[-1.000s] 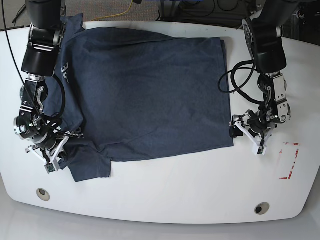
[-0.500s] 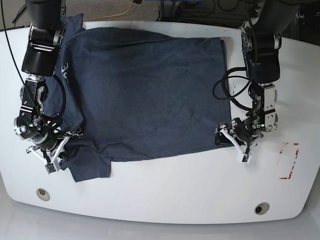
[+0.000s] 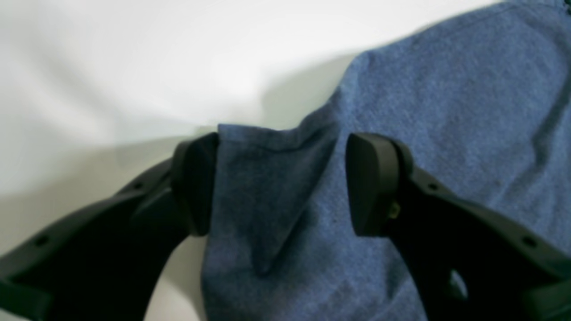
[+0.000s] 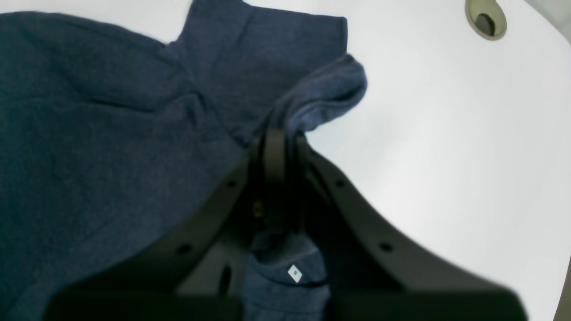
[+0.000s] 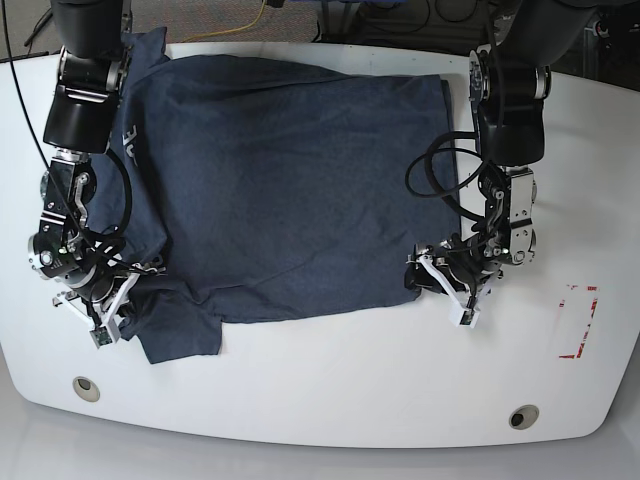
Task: Layout the t-shirt on the table in an organized manner, then fold the t-shirt properly
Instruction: 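Move the left gripper to the shirt's side edge and grasp it, then lift the shirt with both grippers and flip it over onto the table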
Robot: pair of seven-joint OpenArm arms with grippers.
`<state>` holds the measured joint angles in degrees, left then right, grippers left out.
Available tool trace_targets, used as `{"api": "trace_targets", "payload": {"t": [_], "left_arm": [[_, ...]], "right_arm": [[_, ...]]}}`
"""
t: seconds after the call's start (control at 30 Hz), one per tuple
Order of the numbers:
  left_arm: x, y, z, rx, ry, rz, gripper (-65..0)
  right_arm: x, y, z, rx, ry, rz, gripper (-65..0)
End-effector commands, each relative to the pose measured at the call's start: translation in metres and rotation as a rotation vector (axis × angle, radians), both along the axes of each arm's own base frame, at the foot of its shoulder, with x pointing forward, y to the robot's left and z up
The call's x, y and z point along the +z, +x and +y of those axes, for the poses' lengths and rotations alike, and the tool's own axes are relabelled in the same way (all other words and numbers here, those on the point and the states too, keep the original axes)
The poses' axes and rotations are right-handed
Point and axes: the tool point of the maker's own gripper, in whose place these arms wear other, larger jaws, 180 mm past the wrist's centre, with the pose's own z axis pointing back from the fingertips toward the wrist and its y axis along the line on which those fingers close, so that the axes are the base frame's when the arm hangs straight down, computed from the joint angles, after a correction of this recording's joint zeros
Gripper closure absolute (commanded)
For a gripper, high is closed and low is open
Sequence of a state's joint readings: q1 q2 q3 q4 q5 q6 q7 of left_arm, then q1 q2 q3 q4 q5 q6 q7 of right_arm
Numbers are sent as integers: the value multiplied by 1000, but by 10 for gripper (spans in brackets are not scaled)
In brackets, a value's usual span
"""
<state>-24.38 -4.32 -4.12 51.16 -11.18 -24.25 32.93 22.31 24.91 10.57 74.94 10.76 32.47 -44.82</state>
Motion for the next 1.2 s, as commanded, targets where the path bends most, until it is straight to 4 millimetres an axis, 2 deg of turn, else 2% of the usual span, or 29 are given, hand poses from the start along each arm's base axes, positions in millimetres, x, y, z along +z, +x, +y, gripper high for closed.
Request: {"api": "trace_targets", "payload": {"t": [0.0,0.13,0.17,0.33,0.37,0.7,0.9,1.17], "left_arm": [[1,0,0,-8,15,18,-393],[3,4,2,15,13,1,-293],[4,6,5,40,15,-5,-234],[3,11,18,123,27,-12,-32],[3,11,18,128,28,-12,-9],[0,6,20,134,32,-11,0],[21,9,21,131,40,-86,0],[66,16,19,120,54,-221,0]], "right_arm": [[27,12,-6,-1,-4,-77,0],[27,12,-6,-1,-4,-77,0],[26,12,-5,-1,-2,-76,0],[26,12,-5,-2,-1,-75,0],[26,12,-5,-2,-1,-75,0],[26,12,-5,-2,-1,-75,0],[26,12,-5,-2,-1,-75,0],[27,12,-5,-1,-2,-77,0]]}}
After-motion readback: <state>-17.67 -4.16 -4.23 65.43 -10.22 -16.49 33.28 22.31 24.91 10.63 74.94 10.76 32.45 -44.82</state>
